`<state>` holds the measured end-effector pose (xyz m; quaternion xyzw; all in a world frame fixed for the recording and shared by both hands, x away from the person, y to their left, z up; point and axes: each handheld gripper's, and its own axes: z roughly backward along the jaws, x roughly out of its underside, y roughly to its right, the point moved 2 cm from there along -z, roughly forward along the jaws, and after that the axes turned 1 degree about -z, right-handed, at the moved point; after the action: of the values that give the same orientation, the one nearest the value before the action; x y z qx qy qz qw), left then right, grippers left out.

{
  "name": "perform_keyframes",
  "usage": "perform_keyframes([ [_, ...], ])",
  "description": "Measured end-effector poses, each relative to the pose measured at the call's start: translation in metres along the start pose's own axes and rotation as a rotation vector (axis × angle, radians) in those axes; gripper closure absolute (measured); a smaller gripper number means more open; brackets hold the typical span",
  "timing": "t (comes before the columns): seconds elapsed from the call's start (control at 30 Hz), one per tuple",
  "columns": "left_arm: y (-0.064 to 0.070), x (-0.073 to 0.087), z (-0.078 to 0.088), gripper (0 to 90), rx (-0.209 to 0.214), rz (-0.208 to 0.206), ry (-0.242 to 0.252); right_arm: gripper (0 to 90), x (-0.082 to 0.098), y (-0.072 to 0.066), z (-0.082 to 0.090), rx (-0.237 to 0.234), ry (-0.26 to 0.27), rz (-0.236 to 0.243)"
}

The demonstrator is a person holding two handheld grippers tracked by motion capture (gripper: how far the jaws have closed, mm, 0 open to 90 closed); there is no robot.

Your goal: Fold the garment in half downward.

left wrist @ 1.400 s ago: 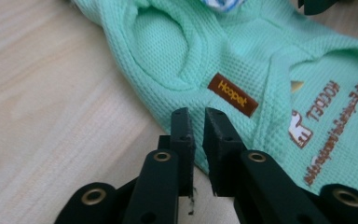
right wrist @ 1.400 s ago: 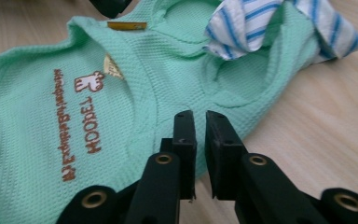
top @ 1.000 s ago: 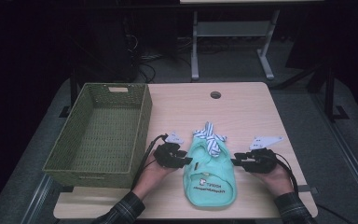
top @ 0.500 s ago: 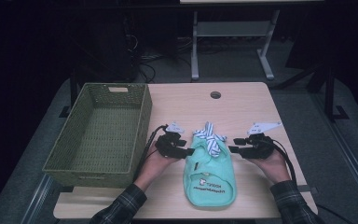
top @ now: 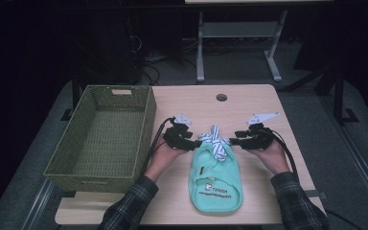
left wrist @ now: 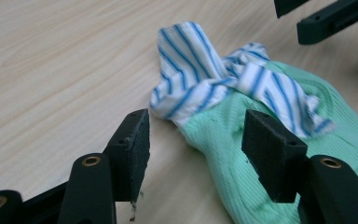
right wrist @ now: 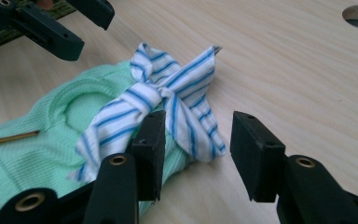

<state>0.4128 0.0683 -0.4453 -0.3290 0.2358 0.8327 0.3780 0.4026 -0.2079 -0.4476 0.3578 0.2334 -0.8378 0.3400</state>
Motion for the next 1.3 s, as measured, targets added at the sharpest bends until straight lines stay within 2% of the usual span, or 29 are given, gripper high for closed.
perform_keyframes([
  [0.03, -0.003, -0.002, -0.002, 40.9, -0.001, 0.004, -0.002, 55.3, 0.0, 0.001, -0.002, 0.002, 0.003, 0.005],
  [0.13, -0.007, -0.006, -0.009, 40.9, 0.002, 0.025, 0.004, 54.4, 0.0, 0.006, -0.012, -0.019, -0.03, -0.034],
  [0.27, -0.011, -0.01, -0.017, 40.9, -0.01, 0.002, -0.002, 53.9, 0.001, 0.007, -0.021, -0.043, -0.03, -0.031],
  [0.4, -0.015, -0.01, -0.027, 41.0, 0.009, 0.017, -0.011, 52.9, 0.002, 0.008, -0.03, -0.045, -0.066, -0.03],
  [0.53, -0.015, -0.008, -0.038, 42.6, 0.012, 0.007, -0.045, 53.0, 0.006, 0.012, -0.036, -0.052, -0.096, -0.037],
  [0.67, -0.014, -0.007, -0.043, 46.3, 0.021, 0.007, -0.044, 55.6, 0.009, 0.013, -0.041, -0.054, -0.126, -0.042],
  [0.9, -0.016, -0.004, -0.048, 52.1, 0.042, 0.001, -0.078, 64.4, 0.01, 0.012, -0.043, -0.063, -0.127, -0.028],
  [1.1, -0.016, -0.002, -0.05, 63.6, 0.065, -0.008, -0.103, 75.7, 0.01, 0.01, -0.044, -0.072, -0.134, -0.017],
  [1.13, -0.016, -0.002, -0.05, 70.6, 0.065, -0.008, -0.103, 75.7, 0.01, 0.01, -0.044, -0.072, -0.134, -0.017],
  [1.17, -0.015, -0.002, -0.05, 70.6, 0.066, -0.01, -0.105, 77.8, 0.01, 0.01, -0.044, -0.073, -0.137, -0.018],
  [1.2, -0.014, -0.002, -0.05, 74.0, 0.07, -0.019, -0.112, 78.6, 0.01, 0.01, -0.044, -0.072, -0.135, -0.016],
  [1.3, -0.014, -0.002, -0.05, 82.7, 0.085, -0.009, -0.112, 81.0, 0.01, 0.009, -0.045, -0.069, -0.131, -0.007],
])
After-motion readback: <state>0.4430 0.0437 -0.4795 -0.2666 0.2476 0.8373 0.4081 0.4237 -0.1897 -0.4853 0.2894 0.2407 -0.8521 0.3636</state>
